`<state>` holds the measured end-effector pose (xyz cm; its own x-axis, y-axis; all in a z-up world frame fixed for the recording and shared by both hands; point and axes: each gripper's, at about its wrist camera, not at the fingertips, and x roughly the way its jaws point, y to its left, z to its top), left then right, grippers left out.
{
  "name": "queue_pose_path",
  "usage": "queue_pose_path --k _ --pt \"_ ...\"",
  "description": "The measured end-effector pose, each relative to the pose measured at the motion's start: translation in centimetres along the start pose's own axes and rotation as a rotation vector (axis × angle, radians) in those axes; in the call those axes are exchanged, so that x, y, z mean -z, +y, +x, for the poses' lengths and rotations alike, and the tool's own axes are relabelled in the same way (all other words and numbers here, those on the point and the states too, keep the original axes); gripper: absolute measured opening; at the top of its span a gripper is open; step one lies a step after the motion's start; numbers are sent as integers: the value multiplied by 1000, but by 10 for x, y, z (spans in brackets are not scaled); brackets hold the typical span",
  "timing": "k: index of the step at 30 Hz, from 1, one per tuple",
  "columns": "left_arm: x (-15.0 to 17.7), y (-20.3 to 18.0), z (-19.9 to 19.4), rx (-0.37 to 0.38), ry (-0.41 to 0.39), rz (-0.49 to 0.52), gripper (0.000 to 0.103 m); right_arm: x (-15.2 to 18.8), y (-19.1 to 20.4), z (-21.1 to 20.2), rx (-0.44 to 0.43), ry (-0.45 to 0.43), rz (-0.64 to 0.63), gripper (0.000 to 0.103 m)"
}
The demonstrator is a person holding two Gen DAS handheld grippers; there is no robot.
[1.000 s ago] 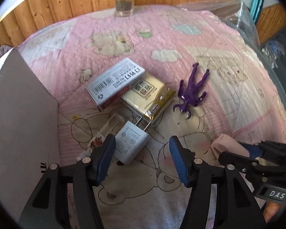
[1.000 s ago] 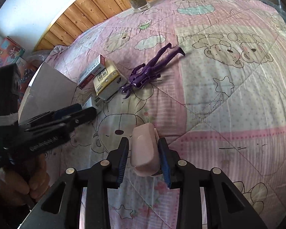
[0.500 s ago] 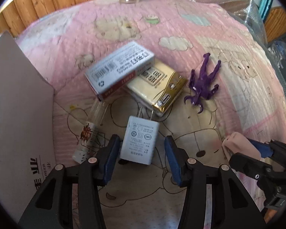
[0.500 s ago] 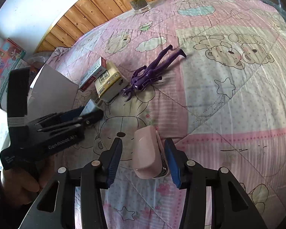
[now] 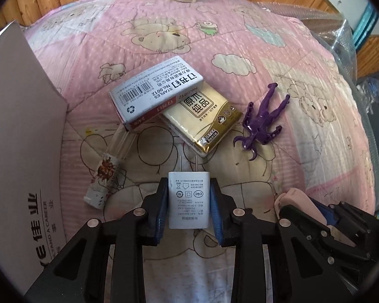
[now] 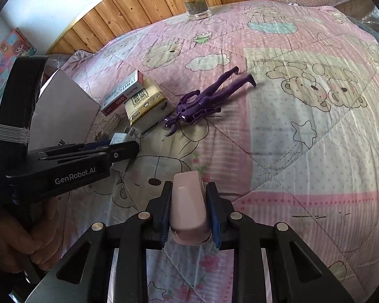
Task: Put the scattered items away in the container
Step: 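Grasp the white charger with the left gripper while the right gripper lifts the pink stapler, then carry the white charger and pink stapler over the white box with both grippers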
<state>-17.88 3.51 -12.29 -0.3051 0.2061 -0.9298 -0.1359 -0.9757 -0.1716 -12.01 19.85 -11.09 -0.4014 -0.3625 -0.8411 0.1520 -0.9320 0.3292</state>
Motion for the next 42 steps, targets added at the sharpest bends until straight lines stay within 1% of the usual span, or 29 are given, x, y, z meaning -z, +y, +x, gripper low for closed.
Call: queue_pose_path --k 4,7,11,13,18,22,27,34,37,42 --pt "11 -3 -17 42 -3 -40 31 0 -11 -8 -51 -20 71 27" --pt "22 -8 -35 74 -18 -61 31 1 -16 -16 -77 -34 99 27" --pt "35 -11 -59 110 -34 -86 31 3 -11 -20 -60 -39 78 27" --pt "48 -10 -71 120 -40 -95 31 5 -8 -21 -47 -36 65 27" --pt "69 -15 -102 142 -89 -69 31 13 4 -26 -9 -37 16 27" --pt "80 -14 -123 144 -126 -61 31 20 17 -30 16 -45 -21 27" --pt "96 -4 -138 145 -163 -85 31 34 24 -35 28 -44 -24 27" --pt "119 12 -142 183 -150 -130 31 52 22 -41 46 -40 3 27" --pt "122 10 -146 195 -157 -126 31 54 24 -44 54 -44 3 27" --pt "123 5 -159 201 -198 -102 31 59 30 -55 49 -57 14 27"
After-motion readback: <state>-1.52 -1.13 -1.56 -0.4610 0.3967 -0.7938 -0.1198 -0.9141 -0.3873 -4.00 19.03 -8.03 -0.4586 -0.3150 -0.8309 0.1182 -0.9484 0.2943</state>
